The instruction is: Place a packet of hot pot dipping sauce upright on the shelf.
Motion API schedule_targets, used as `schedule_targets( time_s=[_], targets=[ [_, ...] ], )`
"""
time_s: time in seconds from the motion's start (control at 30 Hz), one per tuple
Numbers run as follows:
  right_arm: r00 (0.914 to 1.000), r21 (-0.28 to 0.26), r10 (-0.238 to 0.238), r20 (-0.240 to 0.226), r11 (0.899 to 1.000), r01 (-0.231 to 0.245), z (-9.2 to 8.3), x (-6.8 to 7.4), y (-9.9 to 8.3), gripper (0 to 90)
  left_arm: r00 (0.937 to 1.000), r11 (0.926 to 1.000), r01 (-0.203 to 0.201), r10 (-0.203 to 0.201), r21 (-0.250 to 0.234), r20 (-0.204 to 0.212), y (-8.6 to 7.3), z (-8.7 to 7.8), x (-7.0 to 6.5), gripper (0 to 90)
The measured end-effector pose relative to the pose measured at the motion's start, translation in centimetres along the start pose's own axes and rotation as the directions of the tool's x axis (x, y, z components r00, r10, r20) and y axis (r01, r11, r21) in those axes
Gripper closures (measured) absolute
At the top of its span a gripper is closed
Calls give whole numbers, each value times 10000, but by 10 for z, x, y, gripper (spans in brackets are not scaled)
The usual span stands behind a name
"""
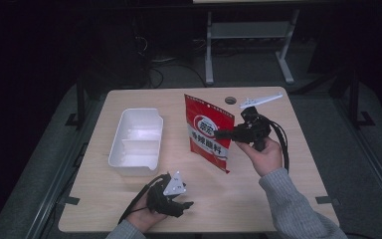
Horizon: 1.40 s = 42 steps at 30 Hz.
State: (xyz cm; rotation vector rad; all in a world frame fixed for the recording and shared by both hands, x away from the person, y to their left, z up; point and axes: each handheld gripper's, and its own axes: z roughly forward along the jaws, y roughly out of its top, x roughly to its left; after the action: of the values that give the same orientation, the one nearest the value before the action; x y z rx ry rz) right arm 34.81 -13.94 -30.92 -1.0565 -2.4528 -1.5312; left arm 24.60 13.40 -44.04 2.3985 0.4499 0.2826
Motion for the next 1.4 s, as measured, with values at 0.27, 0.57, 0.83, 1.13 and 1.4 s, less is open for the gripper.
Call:
schedule_targets(
  time_s=[0.27, 0.57, 0.83, 1.13, 1.4],
  targets=[
    [9998, -21, -38, -202, 10000, 37, 12, 3, 10, 895, 10000, 10000, -50, 51, 76, -59, -5, -4, -3, 363],
    [9993, -126, -49, -373, 9999, 44, 26, 7, 26, 895, 9999, 9999, -73, 74, 95, -112, -6, -5, -3, 352],
    [9987, -175, -175, -469, 9997, 167, 39, 11, 45, 895, 9999, 10000, -55, 56, 30, -99, -7, -7, -3, 350],
    [9981, -165, -337, -507, 9993, 329, 56, 15, 63, 895, 9999, 10000, 29, -30, -76, -150, -11, -13, -1, 350],
    [9978, -199, -450, -488, 9988, 441, 68, 17, 76, 895, 9999, 10000, 12, -13, -38, -130, -12, -13, -1, 350]
  ],
)
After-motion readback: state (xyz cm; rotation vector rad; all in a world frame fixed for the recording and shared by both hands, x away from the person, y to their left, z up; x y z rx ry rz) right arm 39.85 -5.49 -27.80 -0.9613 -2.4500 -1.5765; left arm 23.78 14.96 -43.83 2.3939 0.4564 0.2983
